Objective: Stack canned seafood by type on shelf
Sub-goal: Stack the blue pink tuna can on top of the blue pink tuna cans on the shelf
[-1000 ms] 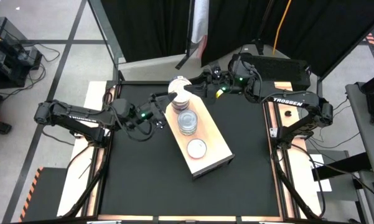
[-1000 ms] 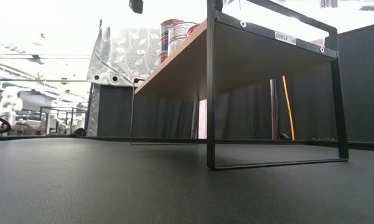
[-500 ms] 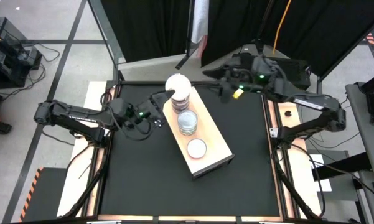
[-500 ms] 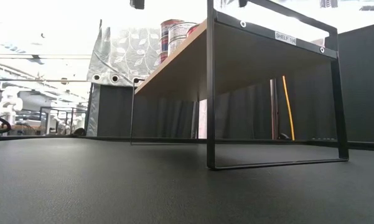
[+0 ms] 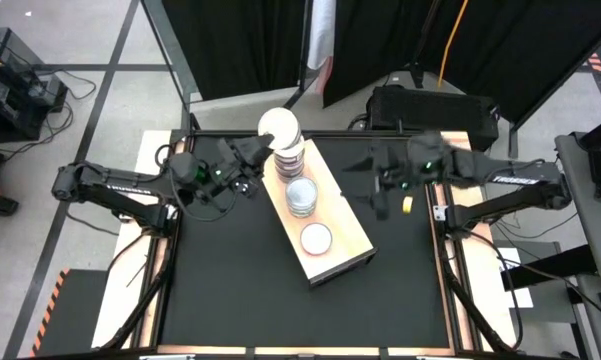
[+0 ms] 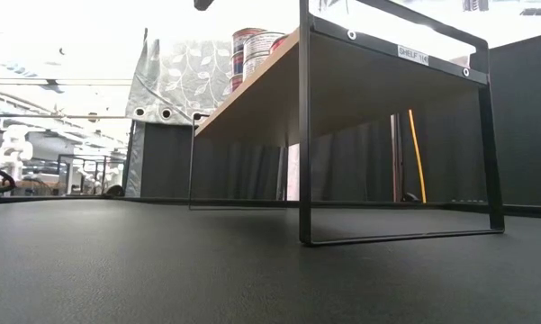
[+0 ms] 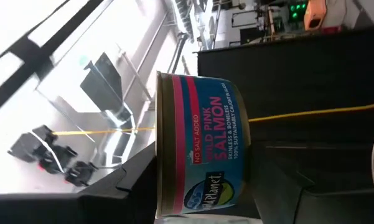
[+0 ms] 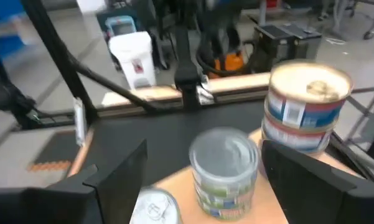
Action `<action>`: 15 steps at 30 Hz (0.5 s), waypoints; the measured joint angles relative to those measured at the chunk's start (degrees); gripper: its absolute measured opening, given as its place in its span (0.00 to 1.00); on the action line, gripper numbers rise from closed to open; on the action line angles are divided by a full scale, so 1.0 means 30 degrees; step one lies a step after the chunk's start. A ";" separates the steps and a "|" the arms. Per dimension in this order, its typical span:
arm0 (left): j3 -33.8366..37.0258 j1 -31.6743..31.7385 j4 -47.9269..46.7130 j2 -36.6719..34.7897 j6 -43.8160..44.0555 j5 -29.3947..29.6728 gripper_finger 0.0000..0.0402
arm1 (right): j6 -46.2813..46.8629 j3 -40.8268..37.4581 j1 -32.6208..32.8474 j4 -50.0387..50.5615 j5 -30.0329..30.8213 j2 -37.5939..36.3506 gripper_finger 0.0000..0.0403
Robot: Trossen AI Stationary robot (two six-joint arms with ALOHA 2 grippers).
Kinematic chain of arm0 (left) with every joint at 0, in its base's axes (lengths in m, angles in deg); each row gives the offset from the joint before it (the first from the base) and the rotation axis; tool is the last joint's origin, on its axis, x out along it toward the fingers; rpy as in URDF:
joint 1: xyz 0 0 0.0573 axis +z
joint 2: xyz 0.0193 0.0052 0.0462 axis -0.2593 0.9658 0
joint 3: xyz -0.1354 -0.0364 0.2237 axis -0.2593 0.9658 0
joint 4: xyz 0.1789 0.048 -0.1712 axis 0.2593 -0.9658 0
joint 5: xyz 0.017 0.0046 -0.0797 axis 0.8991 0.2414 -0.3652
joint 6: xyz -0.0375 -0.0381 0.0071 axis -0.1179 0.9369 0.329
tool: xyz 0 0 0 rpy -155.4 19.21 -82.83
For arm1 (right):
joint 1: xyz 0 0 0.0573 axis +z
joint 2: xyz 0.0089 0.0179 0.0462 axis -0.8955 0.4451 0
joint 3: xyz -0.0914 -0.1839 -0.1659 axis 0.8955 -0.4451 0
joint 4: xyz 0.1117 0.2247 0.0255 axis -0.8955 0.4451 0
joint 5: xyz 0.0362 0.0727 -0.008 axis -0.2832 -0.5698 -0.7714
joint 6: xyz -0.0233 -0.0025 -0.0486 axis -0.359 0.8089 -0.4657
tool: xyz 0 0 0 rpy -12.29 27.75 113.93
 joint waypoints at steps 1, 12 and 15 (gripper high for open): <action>0.0000 0.0102 -0.0096 0.0000 0.0319 -0.0072 0.51 | -0.0111 -0.0521 0.0371 -0.0218 0.0549 0.0000 0.77; -0.1974 0.0658 -0.0328 0.0007 0.0442 -0.3055 0.51 | 0.1051 -0.5081 0.1833 -0.4762 0.1959 -0.0022 0.77; -0.3690 0.1234 -0.0721 0.0022 0.0456 -0.4637 0.51 | 0.1372 -0.5189 0.2170 -0.4840 0.1960 -0.0029 0.77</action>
